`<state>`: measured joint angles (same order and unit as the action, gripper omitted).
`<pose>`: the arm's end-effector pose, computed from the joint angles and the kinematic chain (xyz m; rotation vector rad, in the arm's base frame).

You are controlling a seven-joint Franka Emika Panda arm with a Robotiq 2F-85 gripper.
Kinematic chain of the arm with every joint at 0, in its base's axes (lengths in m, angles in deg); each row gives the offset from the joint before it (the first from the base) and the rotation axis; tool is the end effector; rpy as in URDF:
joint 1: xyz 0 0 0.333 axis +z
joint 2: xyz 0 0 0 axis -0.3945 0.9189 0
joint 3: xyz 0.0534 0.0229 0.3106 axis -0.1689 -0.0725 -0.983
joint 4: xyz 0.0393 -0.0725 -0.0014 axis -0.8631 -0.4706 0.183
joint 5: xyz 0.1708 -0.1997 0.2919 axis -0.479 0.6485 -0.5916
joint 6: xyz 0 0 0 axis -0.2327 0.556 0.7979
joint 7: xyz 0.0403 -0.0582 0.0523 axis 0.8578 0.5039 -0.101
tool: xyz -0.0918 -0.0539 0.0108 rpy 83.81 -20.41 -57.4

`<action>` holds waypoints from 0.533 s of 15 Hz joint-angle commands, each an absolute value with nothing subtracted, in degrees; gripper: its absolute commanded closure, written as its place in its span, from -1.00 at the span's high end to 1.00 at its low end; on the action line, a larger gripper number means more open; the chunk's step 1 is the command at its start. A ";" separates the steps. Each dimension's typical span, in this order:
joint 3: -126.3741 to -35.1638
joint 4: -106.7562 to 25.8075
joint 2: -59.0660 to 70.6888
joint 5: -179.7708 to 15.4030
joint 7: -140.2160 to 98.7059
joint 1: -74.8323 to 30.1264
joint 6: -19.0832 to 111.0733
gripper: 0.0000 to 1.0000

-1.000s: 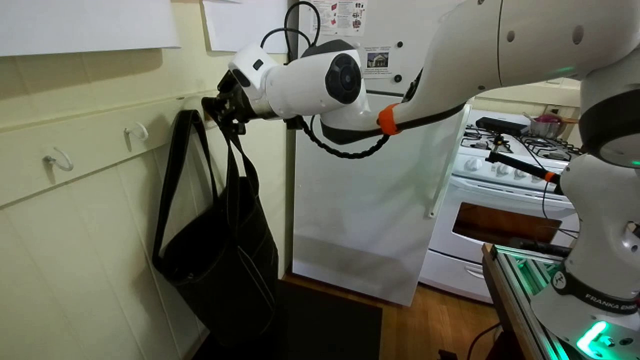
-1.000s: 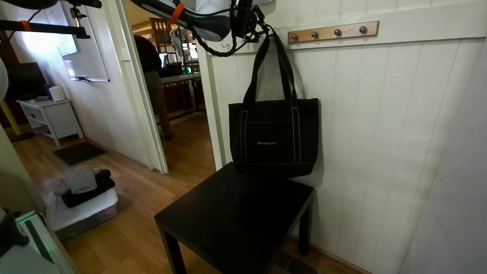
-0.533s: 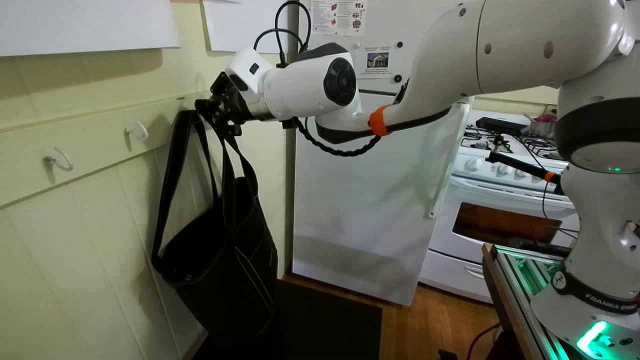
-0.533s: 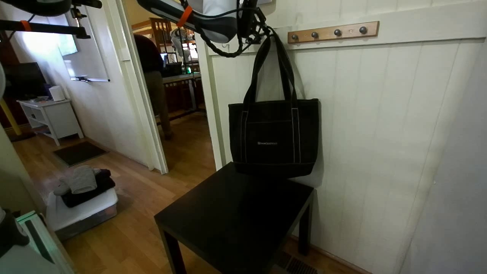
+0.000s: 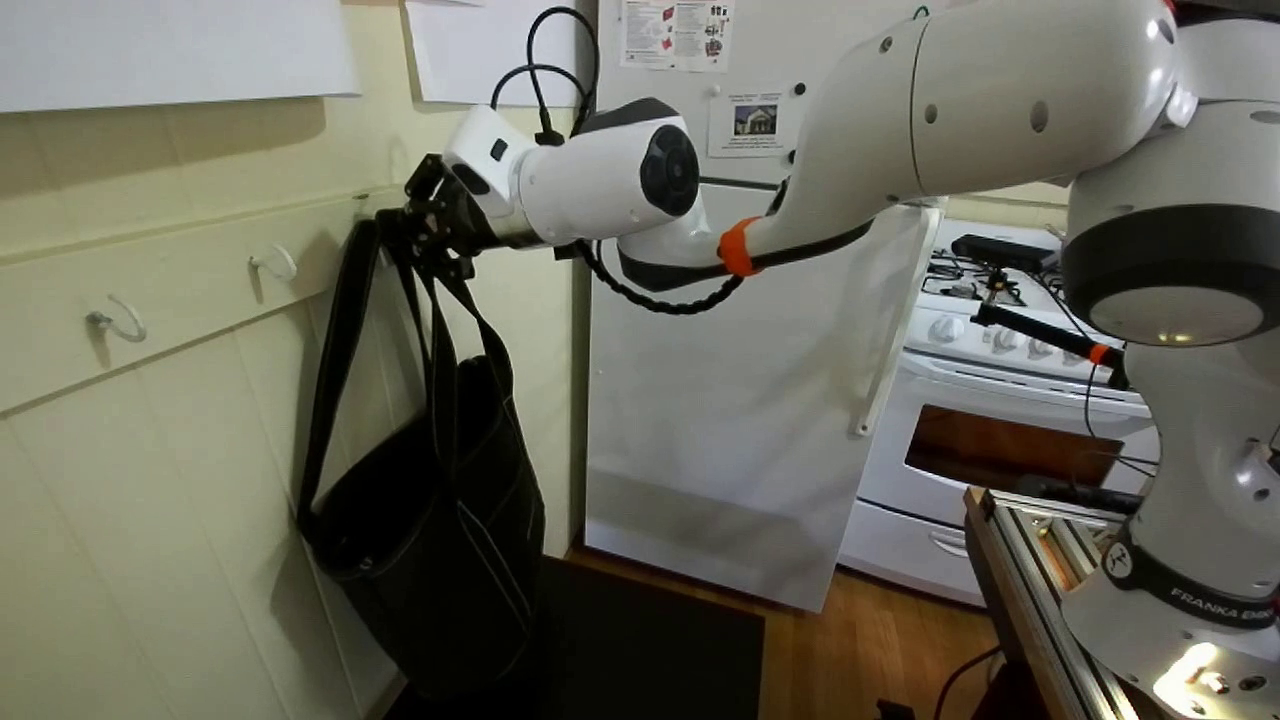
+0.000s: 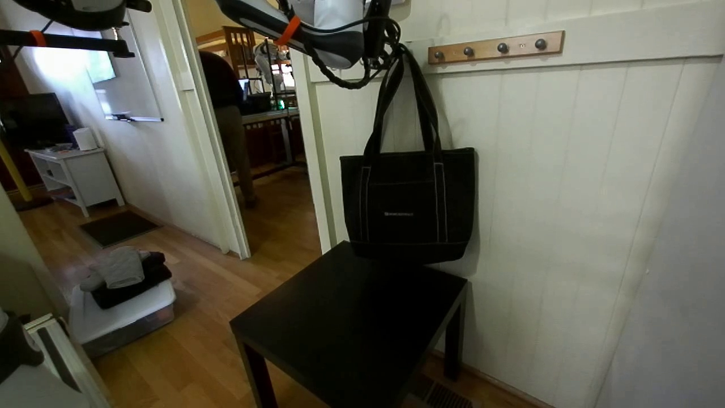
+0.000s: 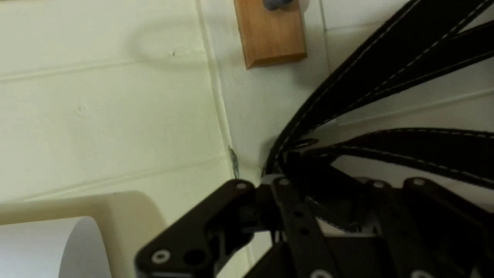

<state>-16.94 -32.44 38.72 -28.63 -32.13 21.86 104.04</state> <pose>0.7284 0.0771 0.4436 1.6037 1.1314 0.9983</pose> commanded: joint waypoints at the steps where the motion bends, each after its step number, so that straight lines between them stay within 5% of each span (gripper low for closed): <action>1: -19.08 -28.20 39.13 -27.80 -29.66 18.18 106.51 -0.95; 8: -24.05 -26.53 38.05 -26.80 -24.33 13.73 107.80 -0.95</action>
